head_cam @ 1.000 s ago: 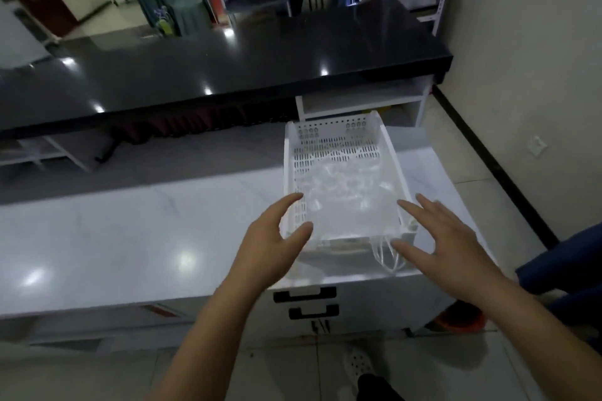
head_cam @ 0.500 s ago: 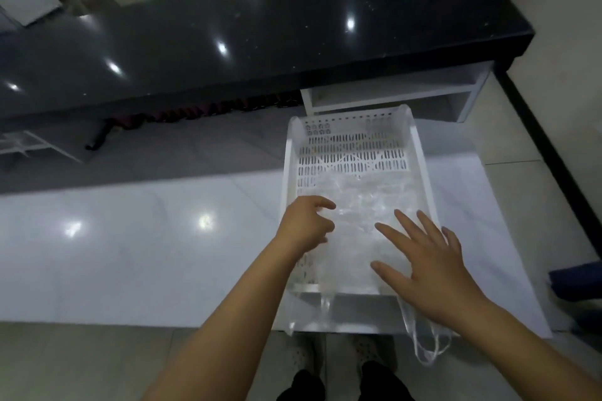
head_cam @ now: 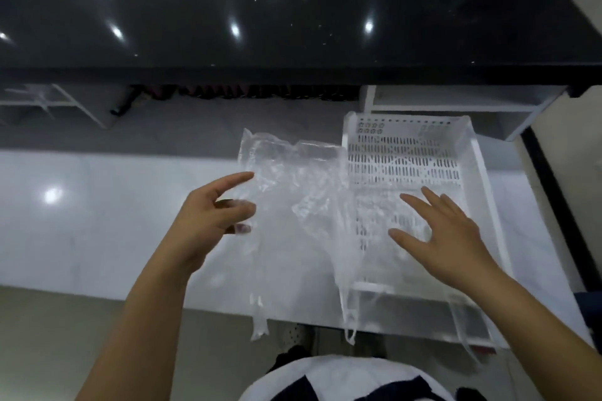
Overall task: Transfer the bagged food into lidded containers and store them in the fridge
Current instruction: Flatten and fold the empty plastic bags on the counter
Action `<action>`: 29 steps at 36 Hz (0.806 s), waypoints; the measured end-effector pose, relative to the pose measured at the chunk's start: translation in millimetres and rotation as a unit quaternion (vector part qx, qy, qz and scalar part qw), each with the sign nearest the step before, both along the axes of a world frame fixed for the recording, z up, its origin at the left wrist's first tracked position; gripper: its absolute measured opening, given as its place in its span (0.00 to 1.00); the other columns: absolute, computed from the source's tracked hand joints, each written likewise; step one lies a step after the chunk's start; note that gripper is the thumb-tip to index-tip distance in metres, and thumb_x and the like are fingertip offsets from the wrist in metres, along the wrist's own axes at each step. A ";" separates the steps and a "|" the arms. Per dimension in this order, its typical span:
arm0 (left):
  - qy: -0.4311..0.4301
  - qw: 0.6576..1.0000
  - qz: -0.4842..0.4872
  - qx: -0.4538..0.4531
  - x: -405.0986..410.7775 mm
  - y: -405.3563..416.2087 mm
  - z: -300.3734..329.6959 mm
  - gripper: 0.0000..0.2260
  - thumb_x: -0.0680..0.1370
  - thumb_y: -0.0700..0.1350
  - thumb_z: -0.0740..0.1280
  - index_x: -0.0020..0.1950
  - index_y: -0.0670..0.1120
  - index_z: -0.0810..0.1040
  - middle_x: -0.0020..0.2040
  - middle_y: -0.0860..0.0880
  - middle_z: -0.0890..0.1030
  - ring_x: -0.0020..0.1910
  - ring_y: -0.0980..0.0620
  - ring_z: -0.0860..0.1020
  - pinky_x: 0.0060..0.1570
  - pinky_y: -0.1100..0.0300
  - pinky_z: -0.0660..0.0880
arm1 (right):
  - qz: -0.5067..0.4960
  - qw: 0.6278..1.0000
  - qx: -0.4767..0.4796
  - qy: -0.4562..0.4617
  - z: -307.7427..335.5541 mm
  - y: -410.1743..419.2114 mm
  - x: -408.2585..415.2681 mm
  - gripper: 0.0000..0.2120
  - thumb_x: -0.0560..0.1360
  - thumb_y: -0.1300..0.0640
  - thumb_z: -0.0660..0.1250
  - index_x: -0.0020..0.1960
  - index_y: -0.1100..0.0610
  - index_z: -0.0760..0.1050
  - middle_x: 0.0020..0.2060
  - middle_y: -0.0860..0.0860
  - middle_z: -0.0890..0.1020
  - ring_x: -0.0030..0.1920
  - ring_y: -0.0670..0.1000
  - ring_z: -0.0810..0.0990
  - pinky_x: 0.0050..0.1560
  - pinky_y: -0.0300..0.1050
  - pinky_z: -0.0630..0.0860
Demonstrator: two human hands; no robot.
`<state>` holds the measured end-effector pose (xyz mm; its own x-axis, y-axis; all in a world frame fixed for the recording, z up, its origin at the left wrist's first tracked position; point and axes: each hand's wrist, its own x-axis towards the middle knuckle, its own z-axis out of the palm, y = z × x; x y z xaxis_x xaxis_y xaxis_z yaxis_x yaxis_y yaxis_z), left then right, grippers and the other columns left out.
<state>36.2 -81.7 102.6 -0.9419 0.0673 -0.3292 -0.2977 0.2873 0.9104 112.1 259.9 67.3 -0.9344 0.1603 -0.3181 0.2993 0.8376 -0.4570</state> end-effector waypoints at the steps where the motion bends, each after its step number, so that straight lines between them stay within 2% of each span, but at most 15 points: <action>1: -0.001 1.000 0.009 -0.001 -3.1 -14.1 -5.3 0.22 0.75 0.37 0.75 0.64 0.57 0.82 0.42 0.43 0.85 0.46 0.46 0.85 0.41 0.58 0.82 | -0.002 1.000 0.014 -0.021 -5.2 -5.2 -4.7 0.34 0.75 0.32 0.62 0.77 0.38 0.58 0.81 0.46 0.52 0.81 0.54 0.49 0.77 0.60 0.52; 3: -0.004 1.000 0.027 -0.006 -9.3 -38.8 -19.5 0.22 0.75 0.36 0.75 0.64 0.57 0.81 0.42 0.43 0.85 0.46 0.46 0.84 0.41 0.58 0.83 | -0.014 0.998 0.030 -0.055 -15.1 -16.3 -13.0 0.35 0.74 0.32 0.63 0.78 0.40 0.59 0.81 0.47 0.53 0.80 0.56 0.50 0.77 0.61 0.55; 5: 0.003 0.999 0.040 -0.029 -14.5 -57.4 -37.0 0.23 0.75 0.36 0.74 0.64 0.58 0.81 0.43 0.41 0.85 0.45 0.45 0.84 0.42 0.58 0.83 | -0.025 0.996 0.041 -0.072 -24.0 -27.5 -19.8 0.33 0.74 0.32 0.65 0.74 0.44 0.66 0.80 0.49 0.58 0.79 0.59 0.55 0.75 0.62 0.61; 8: 0.003 0.998 0.037 -0.049 -20.8 -72.0 -64.6 0.23 0.76 0.36 0.73 0.65 0.59 0.80 0.43 0.41 0.84 0.43 0.46 0.84 0.46 0.54 0.84 | -0.039 0.995 0.065 -0.068 -33.6 -43.9 -29.9 0.25 0.72 0.32 0.66 0.57 0.49 0.74 0.71 0.50 0.71 0.75 0.62 0.63 0.67 0.63 0.69; 10: -0.010 0.999 0.028 -0.046 -24.6 -75.5 -81.4 0.23 0.77 0.35 0.72 0.66 0.58 0.80 0.43 0.42 0.84 0.42 0.48 0.84 0.49 0.52 0.84 | -0.048 0.991 0.096 -0.079 -37.5 -53.7 -37.1 0.23 0.72 0.32 0.66 0.53 0.50 0.73 0.69 0.50 0.72 0.76 0.64 0.60 0.67 0.64 0.67; 14: -0.019 0.998 0.003 -0.060 -30.8 -78.7 -106.8 0.24 0.78 0.35 0.69 0.68 0.57 0.78 0.43 0.40 0.83 0.42 0.45 0.84 0.53 0.48 0.83 | -0.046 0.975 0.181 -0.121 -43.6 -67.7 -52.1 0.28 0.74 0.33 0.64 0.62 0.53 0.74 0.70 0.52 0.70 0.78 0.64 0.54 0.70 0.67 0.62; 17: -0.015 0.997 -0.011 -0.074 -34.5 -80.3 -115.8 0.25 0.76 0.37 0.70 0.68 0.61 0.77 0.40 0.44 0.79 0.42 0.46 0.81 0.52 0.52 0.81 | -0.051 0.973 0.187 -0.127 -47.0 -74.9 -54.9 0.21 0.78 0.39 0.63 0.60 0.54 0.77 0.69 0.53 0.71 0.78 0.64 0.53 0.70 0.66 0.64; 18: -0.010 0.997 -0.016 -0.081 -35.7 -81.0 -117.6 0.26 0.76 0.38 0.71 0.68 0.62 0.76 0.42 0.47 0.77 0.43 0.49 0.78 0.52 0.55 0.79 | -0.051 0.974 0.185 -0.119 -48.8 -76.7 -54.5 0.17 0.79 0.43 0.62 0.59 0.54 0.77 0.69 0.54 0.71 0.78 0.64 0.54 0.70 0.66 0.65; 20: -0.002 0.996 -0.023 -0.083 -37.6 -82.3 -121.2 0.26 0.76 0.39 0.72 0.69 0.62 0.75 0.51 0.46 0.76 0.47 0.51 0.75 0.54 0.55 0.77 | -0.063 0.978 0.172 -0.096 -51.5 -79.2 -52.1 0.11 0.81 0.50 0.61 0.53 0.55 0.78 0.66 0.54 0.73 0.77 0.63 0.57 0.68 0.66 0.67; 22: 0.010 0.996 -0.025 -0.084 -38.5 -84.4 -124.4 0.27 0.76 0.39 0.72 0.71 0.61 0.73 0.62 0.47 0.76 0.50 0.54 0.75 0.57 0.54 0.77 | -0.088 0.982 0.152 -0.072 -52.6 -79.9 -49.8 0.08 0.80 0.52 0.62 0.48 0.55 0.75 0.61 0.54 0.75 0.74 0.63 0.63 0.65 0.64 0.71; 25: 0.044 0.995 -0.028 -0.089 -38.5 -88.0 -129.1 0.29 0.76 0.38 0.73 0.72 0.60 0.71 0.72 0.54 0.69 0.54 0.62 0.74 0.53 0.62 0.75 | -0.122 0.981 0.144 -0.037 -53.5 -76.6 -47.0 0.12 0.76 0.49 0.67 0.52 0.57 0.75 0.56 0.55 0.77 0.62 0.60 0.74 0.59 0.59 0.76; 27: 0.064 0.993 -0.025 -0.091 -38.4 -90.5 -133.5 0.30 0.76 0.37 0.73 0.73 0.59 0.70 0.74 0.54 0.67 0.53 0.65 0.73 0.48 0.70 0.72 | -0.132 0.979 0.153 -0.021 -55.0 -73.3 -46.4 0.16 0.76 0.47 0.68 0.57 0.58 0.75 0.55 0.55 0.77 0.57 0.59 0.76 0.54 0.57 0.79; 29: 0.071 0.993 -0.023 -0.090 -37.9 -93.1 -137.6 0.30 0.76 0.38 0.73 0.73 0.60 0.70 0.74 0.55 0.66 0.52 0.67 0.73 0.44 0.73 0.70 | -0.138 0.977 0.163 -0.016 -56.2 -70.1 -47.2 0.14 0.77 0.49 0.66 0.57 0.58 0.77 0.56 0.56 0.77 0.56 0.59 0.76 0.50 0.54 0.79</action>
